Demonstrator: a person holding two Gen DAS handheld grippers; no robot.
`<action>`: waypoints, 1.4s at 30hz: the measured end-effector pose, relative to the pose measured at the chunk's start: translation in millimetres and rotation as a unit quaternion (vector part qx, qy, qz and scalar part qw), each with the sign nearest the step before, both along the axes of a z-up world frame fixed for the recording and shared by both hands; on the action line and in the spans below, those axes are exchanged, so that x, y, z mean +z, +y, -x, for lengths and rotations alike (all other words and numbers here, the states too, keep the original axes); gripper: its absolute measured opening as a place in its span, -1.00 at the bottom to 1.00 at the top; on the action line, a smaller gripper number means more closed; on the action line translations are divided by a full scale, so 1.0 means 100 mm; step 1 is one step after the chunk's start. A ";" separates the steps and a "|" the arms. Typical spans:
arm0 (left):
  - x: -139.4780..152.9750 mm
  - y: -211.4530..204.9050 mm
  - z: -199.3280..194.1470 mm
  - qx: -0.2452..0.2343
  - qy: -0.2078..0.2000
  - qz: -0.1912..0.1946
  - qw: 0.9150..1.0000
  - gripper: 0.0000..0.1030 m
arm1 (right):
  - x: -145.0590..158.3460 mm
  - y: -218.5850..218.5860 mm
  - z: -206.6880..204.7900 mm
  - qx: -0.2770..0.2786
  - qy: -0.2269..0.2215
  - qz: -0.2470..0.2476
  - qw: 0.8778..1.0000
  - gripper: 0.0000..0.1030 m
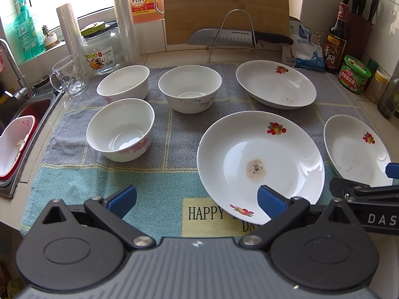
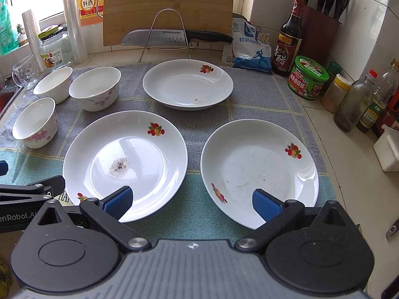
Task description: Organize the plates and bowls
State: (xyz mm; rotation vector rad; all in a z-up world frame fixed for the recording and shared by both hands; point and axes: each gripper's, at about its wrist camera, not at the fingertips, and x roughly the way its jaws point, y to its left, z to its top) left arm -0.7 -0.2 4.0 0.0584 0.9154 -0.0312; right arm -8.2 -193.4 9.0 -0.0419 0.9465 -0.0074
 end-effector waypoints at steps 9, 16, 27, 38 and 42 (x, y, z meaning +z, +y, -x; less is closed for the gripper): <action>0.01 0.00 0.00 0.000 0.000 0.000 1.000 0.98 | 0.02 0.00 0.00 0.000 0.000 0.000 1.000 1.00; 0.01 0.00 0.00 0.000 -0.001 0.000 1.000 0.98 | 0.02 0.00 0.00 0.000 0.000 0.000 1.000 1.00; 0.01 0.00 0.00 0.000 -0.001 -0.001 1.000 0.98 | 0.02 0.00 0.00 0.000 -0.001 0.001 1.000 1.00; 0.04 0.03 -0.02 0.000 -0.001 0.001 1.000 0.98 | 0.03 0.01 -0.01 0.000 -0.001 0.001 1.000 1.00; 0.05 0.05 -0.05 -0.003 -0.002 0.000 1.000 0.98 | 0.04 0.00 -0.01 -0.001 -0.002 0.002 1.000 1.00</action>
